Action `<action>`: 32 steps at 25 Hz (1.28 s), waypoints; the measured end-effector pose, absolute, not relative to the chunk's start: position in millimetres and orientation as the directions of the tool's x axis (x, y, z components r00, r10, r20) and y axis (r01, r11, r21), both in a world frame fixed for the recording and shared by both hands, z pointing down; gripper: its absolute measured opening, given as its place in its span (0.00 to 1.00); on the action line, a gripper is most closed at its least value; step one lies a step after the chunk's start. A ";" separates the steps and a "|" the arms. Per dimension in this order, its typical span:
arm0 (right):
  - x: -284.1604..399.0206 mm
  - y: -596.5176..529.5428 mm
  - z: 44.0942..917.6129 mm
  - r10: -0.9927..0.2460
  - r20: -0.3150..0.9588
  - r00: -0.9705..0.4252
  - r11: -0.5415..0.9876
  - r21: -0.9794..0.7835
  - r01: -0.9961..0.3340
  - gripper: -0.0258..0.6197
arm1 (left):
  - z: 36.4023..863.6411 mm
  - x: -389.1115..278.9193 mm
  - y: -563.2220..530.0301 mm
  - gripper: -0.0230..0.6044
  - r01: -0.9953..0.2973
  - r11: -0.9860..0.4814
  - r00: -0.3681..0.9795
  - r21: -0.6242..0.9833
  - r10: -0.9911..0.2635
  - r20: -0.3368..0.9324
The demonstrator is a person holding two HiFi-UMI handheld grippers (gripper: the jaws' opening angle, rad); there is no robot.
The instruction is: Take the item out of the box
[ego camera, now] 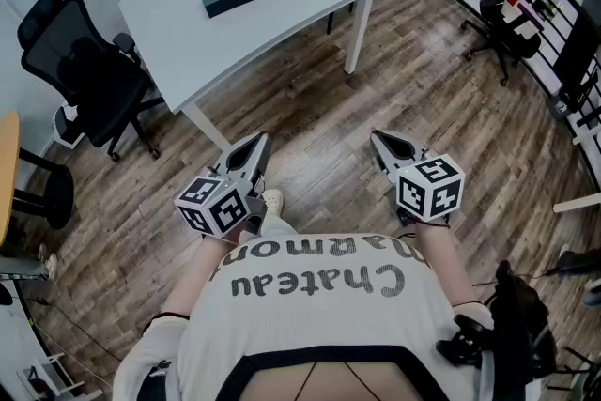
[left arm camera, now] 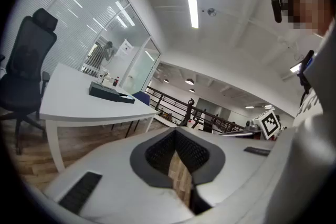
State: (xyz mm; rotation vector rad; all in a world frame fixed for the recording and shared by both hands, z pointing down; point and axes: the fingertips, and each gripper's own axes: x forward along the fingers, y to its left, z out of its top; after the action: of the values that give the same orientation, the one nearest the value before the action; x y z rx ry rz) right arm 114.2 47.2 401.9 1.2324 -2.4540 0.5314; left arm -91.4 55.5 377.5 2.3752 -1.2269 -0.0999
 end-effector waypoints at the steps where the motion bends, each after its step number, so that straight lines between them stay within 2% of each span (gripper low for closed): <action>1: 113.9 46.1 403.2 -0.686 0.461 -0.563 0.552 -0.176 -0.815 0.04 | 378.3 -91.7 54.5 0.01 -0.754 -0.495 0.600 0.433 -0.787 0.146; 8: 111.7 29.7 409.9 -0.687 0.473 -0.552 0.536 -0.183 -0.824 0.04 | 381.2 -95.5 36.5 0.01 -0.752 -0.498 0.607 0.432 -0.778 0.160; 17: 114.3 -33.3 415.1 -0.721 0.473 -0.506 0.446 -0.242 -0.862 0.04 | 383.8 -108.0 -39.8 0.01 -0.719 -0.534 0.651 0.445 -0.743 0.159; 25: 177.2 216.8 385.3 -0.766 0.422 -0.484 0.431 -0.221 -0.875 0.04 | 348.1 -34.5 203.0 0.01 -0.686 -0.615 0.702 0.389 -0.701 0.130; 32: 152.8 201.3 380.6 -0.793 0.405 -0.454 0.393 -0.228 -0.891 0.04 | 347.5 -62.8 184.7 0.01 -0.661 -0.647 0.732 0.381 -0.667 0.137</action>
State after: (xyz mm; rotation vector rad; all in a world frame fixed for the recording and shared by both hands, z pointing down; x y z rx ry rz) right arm 152.8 201.3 380.6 1.4917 -2.4209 0.6137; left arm -62.8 184.7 347.5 2.5269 -1.0188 -0.0220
